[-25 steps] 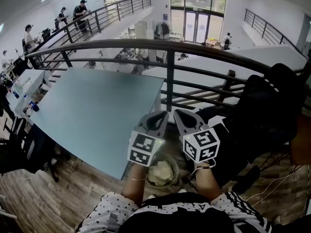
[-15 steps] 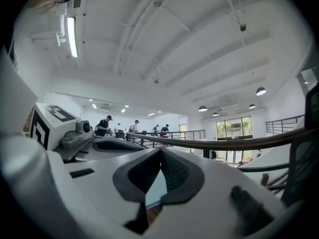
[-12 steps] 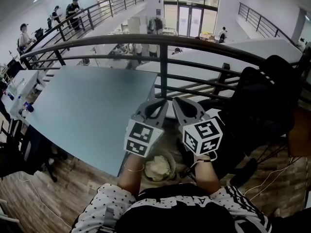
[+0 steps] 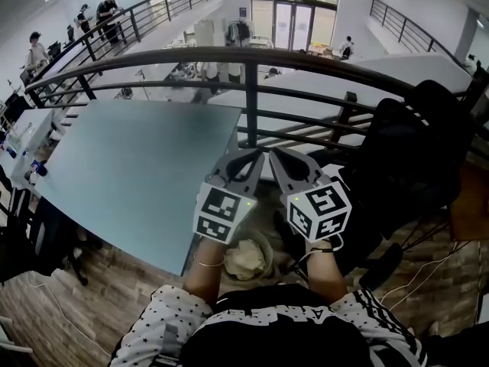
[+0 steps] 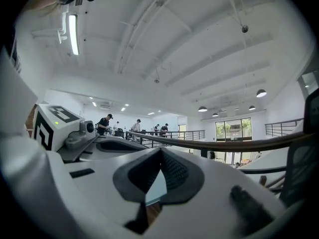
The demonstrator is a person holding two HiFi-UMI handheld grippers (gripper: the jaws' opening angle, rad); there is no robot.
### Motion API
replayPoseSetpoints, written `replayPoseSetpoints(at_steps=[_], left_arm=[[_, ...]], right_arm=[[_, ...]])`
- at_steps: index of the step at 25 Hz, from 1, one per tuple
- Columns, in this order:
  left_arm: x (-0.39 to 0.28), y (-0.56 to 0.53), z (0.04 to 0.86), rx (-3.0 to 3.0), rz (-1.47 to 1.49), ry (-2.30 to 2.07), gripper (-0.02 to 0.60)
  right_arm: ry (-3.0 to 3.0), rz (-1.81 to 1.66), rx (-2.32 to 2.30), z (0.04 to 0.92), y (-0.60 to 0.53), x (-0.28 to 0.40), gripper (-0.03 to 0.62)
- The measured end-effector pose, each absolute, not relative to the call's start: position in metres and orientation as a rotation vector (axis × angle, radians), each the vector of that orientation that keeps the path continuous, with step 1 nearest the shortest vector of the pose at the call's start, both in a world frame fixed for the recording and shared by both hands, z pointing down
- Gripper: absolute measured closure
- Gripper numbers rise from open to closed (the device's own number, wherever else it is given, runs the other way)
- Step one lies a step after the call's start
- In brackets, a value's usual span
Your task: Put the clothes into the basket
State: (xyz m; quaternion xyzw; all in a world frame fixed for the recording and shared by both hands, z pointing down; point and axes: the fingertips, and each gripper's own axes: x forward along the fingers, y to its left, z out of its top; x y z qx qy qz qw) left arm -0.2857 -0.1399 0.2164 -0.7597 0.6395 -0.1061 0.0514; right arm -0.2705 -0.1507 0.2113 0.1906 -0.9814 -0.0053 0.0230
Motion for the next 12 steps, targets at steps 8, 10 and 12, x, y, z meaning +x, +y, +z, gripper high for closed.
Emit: replayPoseSetpoints(at_steps=[8,10,12], left_arm=[[-0.284,-0.147,0.222,-2.308,-0.353,1.945,0.566],[-0.283,-0.146,0.224,-2.314,-0.353,1.942,0.566],[-0.281,-0.145,0.224,-2.320,-0.347,1.937,0.566]], right_arm=[[-3.042,0.008,0.611,0.214,-0.154,-0.262,0.568],[-3.041,0.015,0.611,0.215,-0.154,-0.260,0.568],[-3.040,0.018,0.608,0.215,-0.152,-0.259,0.568]])
